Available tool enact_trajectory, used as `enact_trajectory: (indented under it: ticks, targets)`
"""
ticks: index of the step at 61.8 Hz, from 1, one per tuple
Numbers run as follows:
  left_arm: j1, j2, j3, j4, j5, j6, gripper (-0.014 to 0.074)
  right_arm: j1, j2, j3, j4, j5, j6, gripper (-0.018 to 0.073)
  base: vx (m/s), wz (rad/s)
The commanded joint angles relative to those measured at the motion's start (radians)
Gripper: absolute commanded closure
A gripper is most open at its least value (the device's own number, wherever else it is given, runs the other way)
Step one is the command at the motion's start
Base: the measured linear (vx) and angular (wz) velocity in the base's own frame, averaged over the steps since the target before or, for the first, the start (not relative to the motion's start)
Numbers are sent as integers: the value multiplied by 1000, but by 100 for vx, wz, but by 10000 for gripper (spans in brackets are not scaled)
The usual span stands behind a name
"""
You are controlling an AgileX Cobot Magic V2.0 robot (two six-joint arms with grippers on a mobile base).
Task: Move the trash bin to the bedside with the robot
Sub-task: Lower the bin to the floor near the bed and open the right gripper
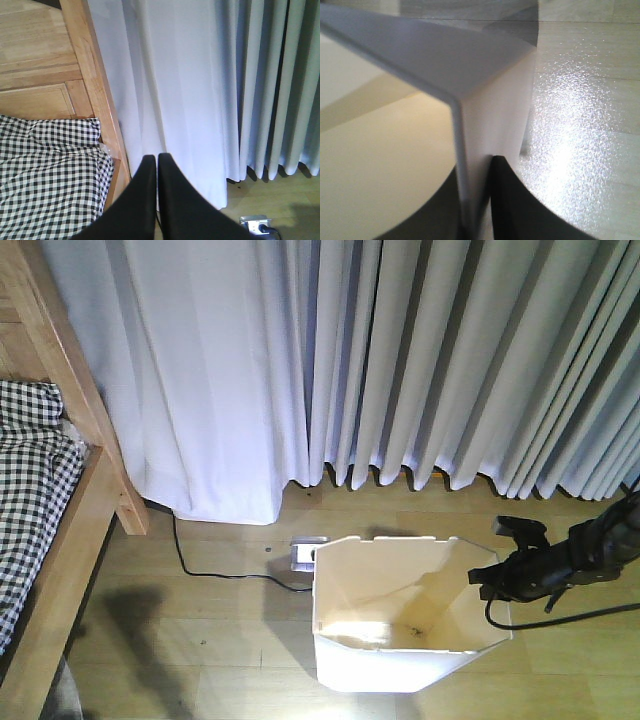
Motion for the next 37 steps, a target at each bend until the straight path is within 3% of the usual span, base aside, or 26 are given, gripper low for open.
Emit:
enact_trajectory:
  ticks: [1,15,29,37]
  targets:
    - [-6,-10,29,-4,-73,-8,602,1,-25,-83,31,231,38,566,0,0]
    - [-6,-10,29,-4,-73,-8,602,17,117,-280,11,254,136,566,0,0]
    - [-6,-10,29,-4,-73,-8,602,69,238,-475,-116,268,290,564,0,0]
    - [-6,-10,29,-4,-73,-8,602,97,311,-586,-128,268,373,561,0,0]
